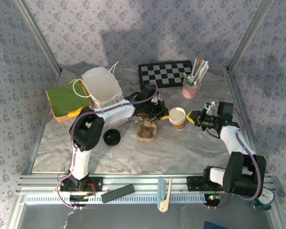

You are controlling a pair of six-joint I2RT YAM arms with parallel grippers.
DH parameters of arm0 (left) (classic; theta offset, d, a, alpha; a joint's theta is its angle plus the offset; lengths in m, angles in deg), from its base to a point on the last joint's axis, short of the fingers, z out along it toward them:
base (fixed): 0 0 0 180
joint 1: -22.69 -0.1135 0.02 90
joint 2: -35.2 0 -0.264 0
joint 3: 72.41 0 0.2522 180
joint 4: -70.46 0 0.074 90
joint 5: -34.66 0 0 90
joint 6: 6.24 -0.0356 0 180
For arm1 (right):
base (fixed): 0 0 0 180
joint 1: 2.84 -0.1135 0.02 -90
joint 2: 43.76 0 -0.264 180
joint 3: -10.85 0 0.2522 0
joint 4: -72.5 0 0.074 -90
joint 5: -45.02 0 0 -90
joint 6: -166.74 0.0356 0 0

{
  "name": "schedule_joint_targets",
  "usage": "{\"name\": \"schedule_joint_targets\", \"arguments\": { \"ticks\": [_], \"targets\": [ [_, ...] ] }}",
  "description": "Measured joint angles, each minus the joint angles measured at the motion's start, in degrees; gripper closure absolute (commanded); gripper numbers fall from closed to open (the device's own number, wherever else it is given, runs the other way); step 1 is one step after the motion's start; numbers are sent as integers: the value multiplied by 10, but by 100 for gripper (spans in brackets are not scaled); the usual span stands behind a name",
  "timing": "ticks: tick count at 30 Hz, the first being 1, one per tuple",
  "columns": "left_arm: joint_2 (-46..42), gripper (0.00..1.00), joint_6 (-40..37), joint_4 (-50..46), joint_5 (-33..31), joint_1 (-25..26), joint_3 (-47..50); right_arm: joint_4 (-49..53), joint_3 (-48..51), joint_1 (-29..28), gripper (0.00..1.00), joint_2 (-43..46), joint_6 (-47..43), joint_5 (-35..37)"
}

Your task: Pack the takeout coffee

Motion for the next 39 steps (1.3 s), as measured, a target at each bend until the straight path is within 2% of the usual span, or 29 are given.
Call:
{"name": "schedule_joint_targets", "arguments": {
  "ticks": [13, 22, 33, 39],
  "targets": [
    [0, 100, 0, 0, -2, 0, 0, -16, 0, -9, 100, -24, 6, 0],
    [0, 100, 0, -5, -5, 0, -4, -64, 10, -9, 100, -39, 36, -10],
    [0, 100, 0, -10, -9, 0, -9, -87, 14, -9, 82, -55, 57, -17],
    [0, 100, 0, -13, -11, 0, -9, -87, 16, -9, 81, -60, 58, -17]
  ]
}}
